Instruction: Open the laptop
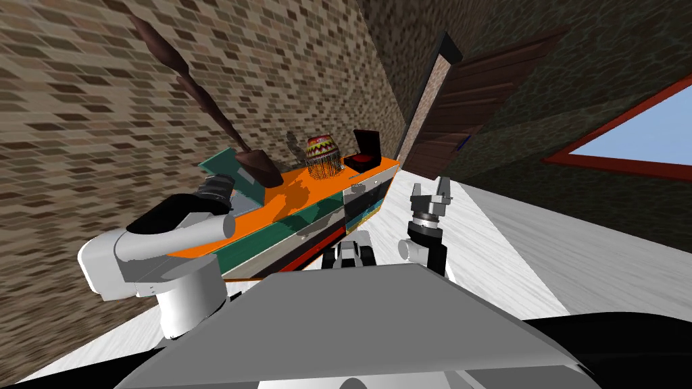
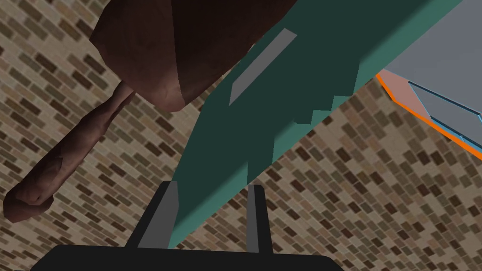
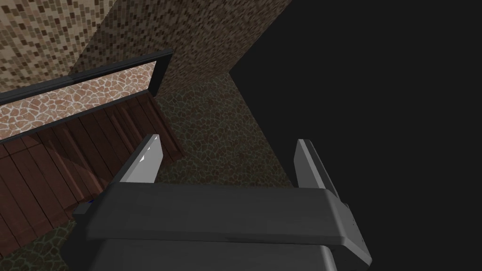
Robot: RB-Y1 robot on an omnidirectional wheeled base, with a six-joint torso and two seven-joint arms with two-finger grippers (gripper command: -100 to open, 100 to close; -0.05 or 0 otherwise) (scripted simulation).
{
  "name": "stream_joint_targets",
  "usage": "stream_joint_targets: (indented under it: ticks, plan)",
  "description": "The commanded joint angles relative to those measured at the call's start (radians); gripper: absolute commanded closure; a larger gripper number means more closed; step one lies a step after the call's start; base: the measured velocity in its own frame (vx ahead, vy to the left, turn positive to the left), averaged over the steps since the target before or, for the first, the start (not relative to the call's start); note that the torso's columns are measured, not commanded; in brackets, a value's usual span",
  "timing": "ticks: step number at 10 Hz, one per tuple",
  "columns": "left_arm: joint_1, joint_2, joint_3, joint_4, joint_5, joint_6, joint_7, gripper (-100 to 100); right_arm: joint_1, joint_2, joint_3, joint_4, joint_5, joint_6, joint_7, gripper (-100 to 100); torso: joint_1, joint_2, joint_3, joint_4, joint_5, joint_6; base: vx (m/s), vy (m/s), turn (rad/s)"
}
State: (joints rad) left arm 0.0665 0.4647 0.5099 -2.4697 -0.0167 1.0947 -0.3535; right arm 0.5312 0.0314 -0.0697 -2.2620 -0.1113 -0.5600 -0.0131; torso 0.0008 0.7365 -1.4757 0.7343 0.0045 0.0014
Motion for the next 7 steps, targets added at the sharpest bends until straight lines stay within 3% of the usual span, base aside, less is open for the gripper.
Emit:
stream_joint_targets:
  ticks: [1, 2, 3, 4, 7]
  plan:
    - [0.054, -0.03, -0.016, -0.075, 0.019, 0.014, -0.002, 100, 0.0, 0.0, 0.0, 0.0, 0.0, 0.0, 0.0, 0, -0.001, 0.0, 0.001, -0.001, 0.001, 0.0, 0.079, 0.007, 0.135]
    - [0.07, -0.038, -0.02, -0.103, 0.025, 0.019, -0.003, 100, 0.0, 0.0, 0.0, 0.0, 0.0, 0.0, 0.0, 0, -0.002, 0.0, 0.0, -0.001, 0.0, 0.0, 0.072, 0.007, 0.135]
    - [0.056, -0.03, -0.013, -0.087, 0.015, 0.005, -0.003, 100, 0.0, 0.0, 0.0, 0.0, 0.0, 0.0, 0.0, 0, -0.002, -0.001, 0.0, -0.001, 0.0, 0.001, 0.021, -0.003, 0.038]
    - [0.017, -0.052, -0.005, -0.041, 0.019, -0.019, 0.034, 100, 0.0, 0.0, 0.0, 0.0, 0.0, 0.0, 0.0, 0, 0.0, 0.0, -0.001, 0.001, -0.002, 0.001, -0.053, 0.019, -0.018]
    - [-0.042, -0.083, 0.006, 0.034, 0.025, -0.056, 0.091, 100, 0.0, 0.0, 0.0, 0.0, 0.0, 0.0, 0.0, 0, 0.003, 0.001, 0.0, 0.003, -0.001, 0.001, -0.082, 0.047, -0.021]
